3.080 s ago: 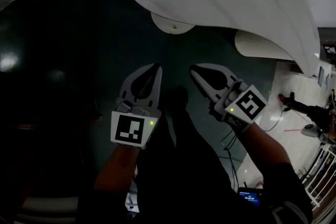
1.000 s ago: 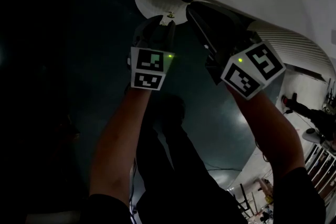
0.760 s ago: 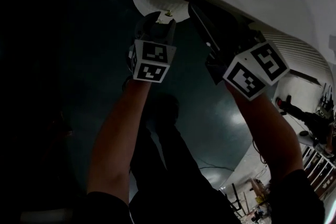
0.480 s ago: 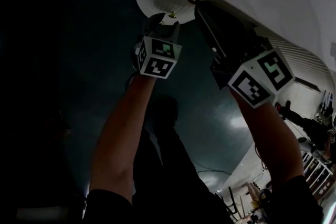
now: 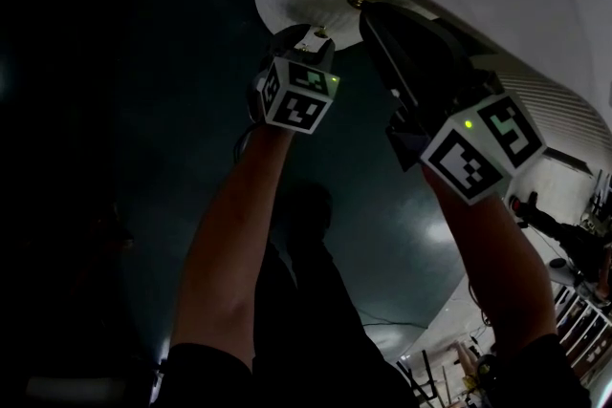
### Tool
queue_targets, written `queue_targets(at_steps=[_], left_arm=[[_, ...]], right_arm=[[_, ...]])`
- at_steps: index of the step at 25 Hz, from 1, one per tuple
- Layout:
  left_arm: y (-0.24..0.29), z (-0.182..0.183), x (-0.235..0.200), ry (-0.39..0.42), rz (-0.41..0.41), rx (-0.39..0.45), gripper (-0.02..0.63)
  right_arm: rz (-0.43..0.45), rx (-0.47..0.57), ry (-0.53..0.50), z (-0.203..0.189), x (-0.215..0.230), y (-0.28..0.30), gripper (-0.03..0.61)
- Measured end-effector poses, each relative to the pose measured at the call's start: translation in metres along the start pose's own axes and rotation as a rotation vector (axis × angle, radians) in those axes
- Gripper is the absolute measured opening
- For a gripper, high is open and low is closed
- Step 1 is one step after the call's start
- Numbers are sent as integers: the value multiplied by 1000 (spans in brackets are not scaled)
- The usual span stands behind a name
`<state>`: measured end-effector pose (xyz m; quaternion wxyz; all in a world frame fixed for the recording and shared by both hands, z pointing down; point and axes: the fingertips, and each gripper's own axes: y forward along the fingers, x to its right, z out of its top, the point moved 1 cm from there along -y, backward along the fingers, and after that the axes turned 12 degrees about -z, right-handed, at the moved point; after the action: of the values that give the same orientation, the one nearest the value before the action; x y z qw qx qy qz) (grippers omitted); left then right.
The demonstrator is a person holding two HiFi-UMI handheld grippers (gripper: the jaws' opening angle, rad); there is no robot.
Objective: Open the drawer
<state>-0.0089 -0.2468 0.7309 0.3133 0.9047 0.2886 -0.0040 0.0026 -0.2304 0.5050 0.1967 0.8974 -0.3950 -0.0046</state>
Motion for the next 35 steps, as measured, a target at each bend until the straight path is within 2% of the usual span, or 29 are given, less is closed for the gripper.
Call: queue_targets(at_steps=[4,7,13,16,17,21,28,35], left_arm=[[6,-6,0,-23,-12,-6,170],[10,-2,3,-9,-20,-3,155],[15,0,-2,-23,2,8,133],[16,1,-2,-26,9,-10,125],[16,1,-1,-11,10,-23,104],[17,0,1,31,9,-44,102],[15,-2,0,-5,-2,-28,100],[4,-13,7,6,-9,-36,100]], right_arm=[[5,-2,-17,1,-1,0,18],[3,11,-14,3,-1,-2,18],[9,17,-18,2,0,-1,18],[6,21,-14,4,-1,-1,18],[4,21,-12,5,-1,-1,18],[8,18,-14,4,0,-1,18],[-4,18,-41,4,-1,0,18],[-28,21,-60,4,-2,2,17]])
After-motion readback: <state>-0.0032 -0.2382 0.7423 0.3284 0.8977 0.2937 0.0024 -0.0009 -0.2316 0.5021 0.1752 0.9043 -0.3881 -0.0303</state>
